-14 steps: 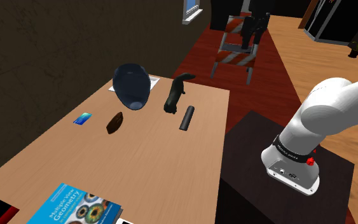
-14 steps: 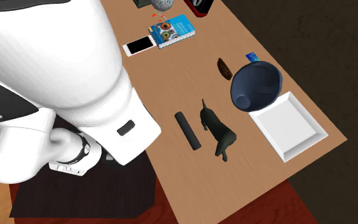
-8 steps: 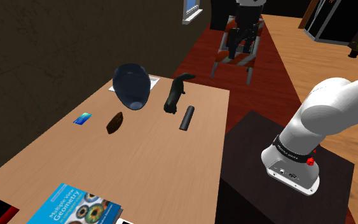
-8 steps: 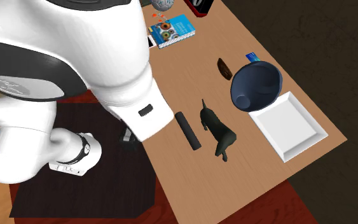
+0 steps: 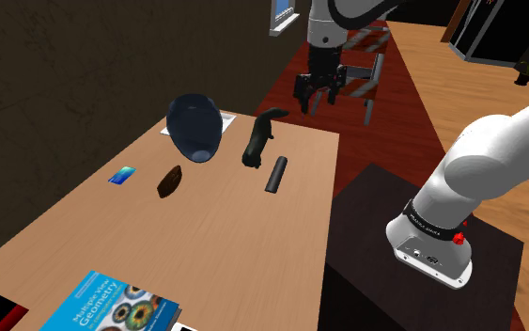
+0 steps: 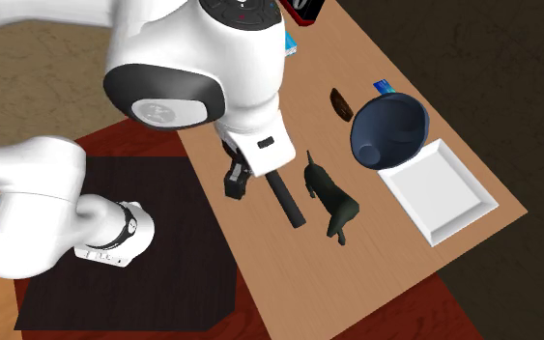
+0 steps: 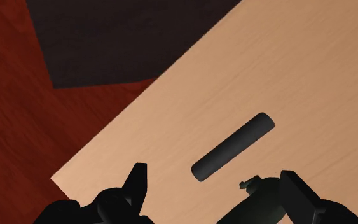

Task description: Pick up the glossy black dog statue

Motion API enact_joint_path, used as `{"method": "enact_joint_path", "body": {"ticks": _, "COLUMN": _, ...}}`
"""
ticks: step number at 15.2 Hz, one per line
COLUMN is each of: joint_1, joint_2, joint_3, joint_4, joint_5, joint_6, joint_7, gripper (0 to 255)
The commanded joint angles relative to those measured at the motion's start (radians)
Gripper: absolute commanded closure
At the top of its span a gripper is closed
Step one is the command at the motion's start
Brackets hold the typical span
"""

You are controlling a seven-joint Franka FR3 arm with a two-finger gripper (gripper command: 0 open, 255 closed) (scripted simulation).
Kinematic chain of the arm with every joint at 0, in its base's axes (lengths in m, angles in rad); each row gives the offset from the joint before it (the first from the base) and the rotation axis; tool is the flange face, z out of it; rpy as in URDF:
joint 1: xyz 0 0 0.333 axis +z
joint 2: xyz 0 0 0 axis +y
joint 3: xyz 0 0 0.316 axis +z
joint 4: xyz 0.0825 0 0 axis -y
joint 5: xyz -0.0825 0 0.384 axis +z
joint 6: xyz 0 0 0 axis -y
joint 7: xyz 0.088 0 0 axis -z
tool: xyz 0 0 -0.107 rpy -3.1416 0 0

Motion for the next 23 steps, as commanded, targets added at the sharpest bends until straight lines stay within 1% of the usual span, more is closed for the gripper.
{"method": "enact_joint_path", "body": {"ticks": 1, "joint_1": -0.004, "joint_2": 0.057, "joint_3": 0.037, "joint_4": -0.001, "joint_5": 0.003, "joint_6": 0.059, "joint_7": 0.078, "gripper": 0}}
{"method": "enact_joint_path", "body": {"ticks": 6, "joint_1": -0.023, "joint_2": 0.243, "joint_3": 0.123, "joint_4": 0.050, "joint_5": -0.029, "joint_6": 0.187, "joint_7": 0.276, "gripper": 0}}
{"method": "enact_joint_path", "body": {"ticks": 9, "joint_1": -0.033, "joint_2": 0.368, "joint_3": 0.162, "joint_4": 0.101, "joint_5": -0.075, "joint_6": 0.250, "joint_7": 0.404, "gripper": 0}}
{"method": "enact_joint_path", "body": {"ticks": 12, "joint_1": -0.036, "joint_2": 0.499, "joint_3": 0.185, "joint_4": 0.167, "joint_5": -0.140, "joint_6": 0.298, "joint_7": 0.536, "gripper": 0}}
{"method": "enact_joint_path", "body": {"ticks": 16, "joint_1": -0.018, "joint_2": 0.677, "joint_3": 0.184, "joint_4": 0.278, "joint_5": -0.237, "joint_6": 0.335, "joint_7": 0.707, "gripper": 0}}
{"method": "enact_joint_path", "body": {"ticks": 20, "joint_1": 0.023, "joint_2": 0.850, "joint_3": 0.152, "joint_4": 0.412, "joint_5": -0.319, "joint_6": 0.346, "joint_7": 0.854, "gripper": 0}}
{"method": "enact_joint_path", "body": {"ticks": 23, "joint_1": 0.029, "joint_2": 0.874, "joint_3": 0.144, "joint_4": 0.413, "joint_5": -0.331, "joint_6": 0.367, "joint_7": 0.865, "gripper": 0}}
